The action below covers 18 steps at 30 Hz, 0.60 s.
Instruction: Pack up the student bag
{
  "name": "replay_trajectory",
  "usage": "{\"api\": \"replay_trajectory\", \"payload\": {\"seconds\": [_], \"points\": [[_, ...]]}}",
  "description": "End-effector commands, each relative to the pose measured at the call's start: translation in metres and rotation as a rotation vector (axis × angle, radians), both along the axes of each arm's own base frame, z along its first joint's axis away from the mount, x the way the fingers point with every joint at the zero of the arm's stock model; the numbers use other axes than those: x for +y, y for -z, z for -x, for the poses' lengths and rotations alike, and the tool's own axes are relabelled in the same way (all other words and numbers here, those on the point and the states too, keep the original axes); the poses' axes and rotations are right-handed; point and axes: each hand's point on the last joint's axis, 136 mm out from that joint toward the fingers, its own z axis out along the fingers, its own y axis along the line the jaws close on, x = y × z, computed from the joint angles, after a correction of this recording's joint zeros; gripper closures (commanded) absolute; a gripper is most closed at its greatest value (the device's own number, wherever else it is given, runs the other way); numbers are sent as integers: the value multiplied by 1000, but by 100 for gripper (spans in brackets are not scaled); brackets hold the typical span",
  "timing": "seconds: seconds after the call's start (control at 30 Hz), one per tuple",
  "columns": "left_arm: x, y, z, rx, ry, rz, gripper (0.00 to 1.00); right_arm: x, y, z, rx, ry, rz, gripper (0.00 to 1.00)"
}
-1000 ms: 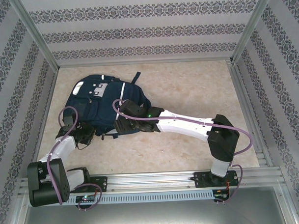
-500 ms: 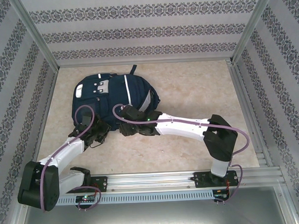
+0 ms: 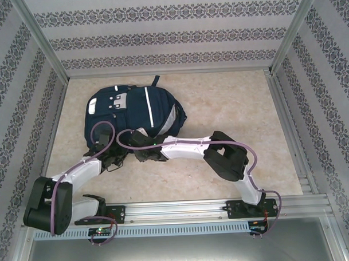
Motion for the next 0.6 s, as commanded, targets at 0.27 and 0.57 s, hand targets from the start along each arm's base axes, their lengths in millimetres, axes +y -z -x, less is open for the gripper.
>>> {"api": "replay_trajectory", "payload": {"seconds": [0.27,0.57], "points": [[-1,10,-22,-27,71,-82,100,12,13,-18,-25,44,21,65],[-3,11,-20,-21,72,-64,100,4,38,-34,7,147,59,64]]}}
